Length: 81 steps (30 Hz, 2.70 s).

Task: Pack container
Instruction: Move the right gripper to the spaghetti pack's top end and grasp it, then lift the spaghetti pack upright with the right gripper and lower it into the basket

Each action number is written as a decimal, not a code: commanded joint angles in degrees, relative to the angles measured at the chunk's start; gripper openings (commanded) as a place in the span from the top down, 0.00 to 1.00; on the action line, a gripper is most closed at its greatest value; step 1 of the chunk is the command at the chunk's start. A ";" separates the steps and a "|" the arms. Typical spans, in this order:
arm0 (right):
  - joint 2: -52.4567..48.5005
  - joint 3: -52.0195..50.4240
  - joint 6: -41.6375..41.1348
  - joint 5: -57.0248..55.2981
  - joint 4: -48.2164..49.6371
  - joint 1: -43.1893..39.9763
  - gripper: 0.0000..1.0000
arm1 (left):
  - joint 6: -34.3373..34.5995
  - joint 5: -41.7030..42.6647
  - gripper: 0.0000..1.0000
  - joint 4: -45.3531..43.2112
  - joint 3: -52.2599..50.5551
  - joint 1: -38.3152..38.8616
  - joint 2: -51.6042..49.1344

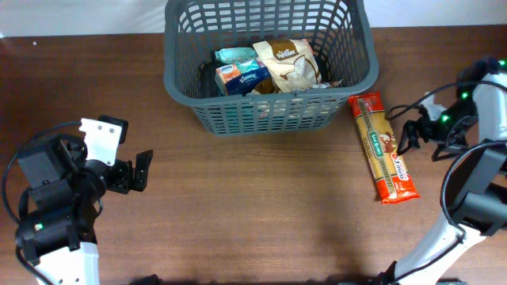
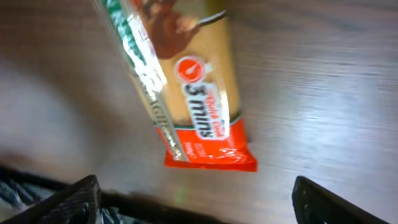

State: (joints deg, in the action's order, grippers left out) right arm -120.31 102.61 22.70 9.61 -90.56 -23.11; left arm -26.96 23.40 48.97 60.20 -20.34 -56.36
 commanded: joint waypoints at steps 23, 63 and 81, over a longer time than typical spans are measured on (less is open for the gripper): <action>0.63 -18.40 5.31 -12.87 31.93 17.51 0.01 | -1.60 1.07 0.01 -0.55 -0.44 -0.28 0.13; 4.46 -9.18 -4.17 2.23 38.64 11.39 0.97 | -1.57 2.38 0.01 -0.59 -0.44 -0.28 0.13; 6.49 51.93 -12.74 14.58 29.18 13.51 0.96 | -1.57 2.38 0.01 -0.63 -0.44 -0.28 0.13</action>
State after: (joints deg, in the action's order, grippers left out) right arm -117.38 147.46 12.84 12.38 -62.08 -11.81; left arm -27.40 24.71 48.53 60.18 -20.34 -56.36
